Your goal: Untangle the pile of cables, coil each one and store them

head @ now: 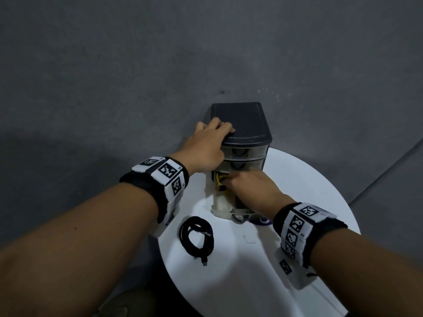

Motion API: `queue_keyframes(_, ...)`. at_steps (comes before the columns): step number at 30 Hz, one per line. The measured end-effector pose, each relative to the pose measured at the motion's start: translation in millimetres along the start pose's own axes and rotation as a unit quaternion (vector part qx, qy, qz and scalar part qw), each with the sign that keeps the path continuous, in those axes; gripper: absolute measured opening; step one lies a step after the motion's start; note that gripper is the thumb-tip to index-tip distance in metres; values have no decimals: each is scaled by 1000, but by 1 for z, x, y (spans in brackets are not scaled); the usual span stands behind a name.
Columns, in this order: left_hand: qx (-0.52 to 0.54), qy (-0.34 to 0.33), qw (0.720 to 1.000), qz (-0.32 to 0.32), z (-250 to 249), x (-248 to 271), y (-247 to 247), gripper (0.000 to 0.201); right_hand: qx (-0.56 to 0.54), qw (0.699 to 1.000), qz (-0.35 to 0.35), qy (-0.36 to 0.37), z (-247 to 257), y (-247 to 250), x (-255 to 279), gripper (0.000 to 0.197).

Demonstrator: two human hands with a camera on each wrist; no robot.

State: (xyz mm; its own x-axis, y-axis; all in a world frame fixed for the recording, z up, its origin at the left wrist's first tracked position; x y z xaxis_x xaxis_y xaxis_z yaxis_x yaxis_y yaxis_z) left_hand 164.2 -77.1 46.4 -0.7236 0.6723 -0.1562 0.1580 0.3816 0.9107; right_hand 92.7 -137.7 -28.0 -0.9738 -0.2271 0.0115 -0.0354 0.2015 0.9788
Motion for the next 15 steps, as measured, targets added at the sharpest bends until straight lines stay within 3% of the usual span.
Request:
queue_keyframes(6, 5, 3, 1000, 1, 0, 1, -1, 69, -45, 998, -48, -10, 2, 11, 8, 27)
queue_keyframes(10, 12, 4, 1000, 0, 1, 1, -2, 69, -58, 998, 10, 3, 5, 1, 9, 27)
queue_keyframes(15, 13, 5, 1000, 11, 0, 1, 0, 70, -70, 997, 10, -1, 1, 7, 15, 34)
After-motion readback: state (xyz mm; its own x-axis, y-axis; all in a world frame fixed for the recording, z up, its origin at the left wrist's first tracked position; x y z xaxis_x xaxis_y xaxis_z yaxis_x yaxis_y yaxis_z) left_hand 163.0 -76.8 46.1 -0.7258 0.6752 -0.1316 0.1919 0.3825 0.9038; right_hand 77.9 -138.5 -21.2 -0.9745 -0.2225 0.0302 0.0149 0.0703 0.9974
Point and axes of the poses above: each hand's wrist, its own x-axis away from the middle knuckle, its own y-axis out of the back of the hand, z = x × y, the point moved 9 cm from there along -x, towards the middle knuckle, and after that the axes turned 5 degrees about -y, right-handed, at the moved point
